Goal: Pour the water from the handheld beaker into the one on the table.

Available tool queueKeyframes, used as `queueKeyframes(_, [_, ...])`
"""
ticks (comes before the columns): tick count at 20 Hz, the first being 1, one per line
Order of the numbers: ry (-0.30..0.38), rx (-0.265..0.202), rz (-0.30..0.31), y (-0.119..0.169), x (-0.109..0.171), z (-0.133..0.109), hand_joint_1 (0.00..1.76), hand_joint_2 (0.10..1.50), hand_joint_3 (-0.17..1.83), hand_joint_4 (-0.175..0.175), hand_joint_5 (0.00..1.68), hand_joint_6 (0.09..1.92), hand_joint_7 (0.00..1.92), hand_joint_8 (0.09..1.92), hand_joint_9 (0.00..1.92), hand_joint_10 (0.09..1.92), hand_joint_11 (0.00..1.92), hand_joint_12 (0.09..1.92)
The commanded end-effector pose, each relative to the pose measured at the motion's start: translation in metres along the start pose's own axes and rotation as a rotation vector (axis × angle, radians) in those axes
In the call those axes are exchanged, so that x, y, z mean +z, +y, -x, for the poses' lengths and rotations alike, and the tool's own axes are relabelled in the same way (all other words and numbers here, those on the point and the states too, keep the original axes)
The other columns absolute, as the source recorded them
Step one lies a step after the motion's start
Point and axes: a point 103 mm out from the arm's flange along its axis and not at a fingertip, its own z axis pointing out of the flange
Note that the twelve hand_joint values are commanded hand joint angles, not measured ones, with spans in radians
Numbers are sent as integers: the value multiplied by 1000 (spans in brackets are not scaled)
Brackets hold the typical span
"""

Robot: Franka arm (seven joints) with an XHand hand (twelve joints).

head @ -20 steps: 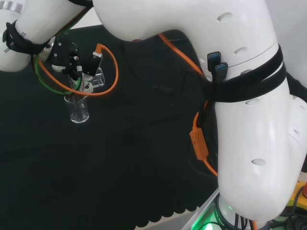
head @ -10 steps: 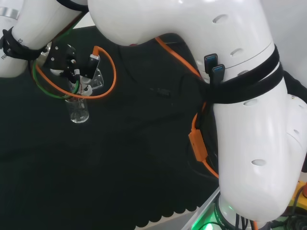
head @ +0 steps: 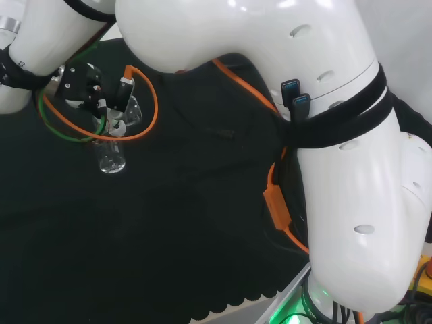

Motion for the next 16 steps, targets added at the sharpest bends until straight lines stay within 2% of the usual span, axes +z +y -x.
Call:
queueKeyframes(1, [-23, 6, -8, 0, -4, -2, 1297, 1078, -175, -119, 1110, 767, 1381, 520, 1384, 960, 1131, 847])
queueKeyframes(16, [-52, 15, -28, 5, -4, 0, 1297, 1078, -175, -120, 1109, 769, 1380, 521, 1384, 959, 1132, 846])
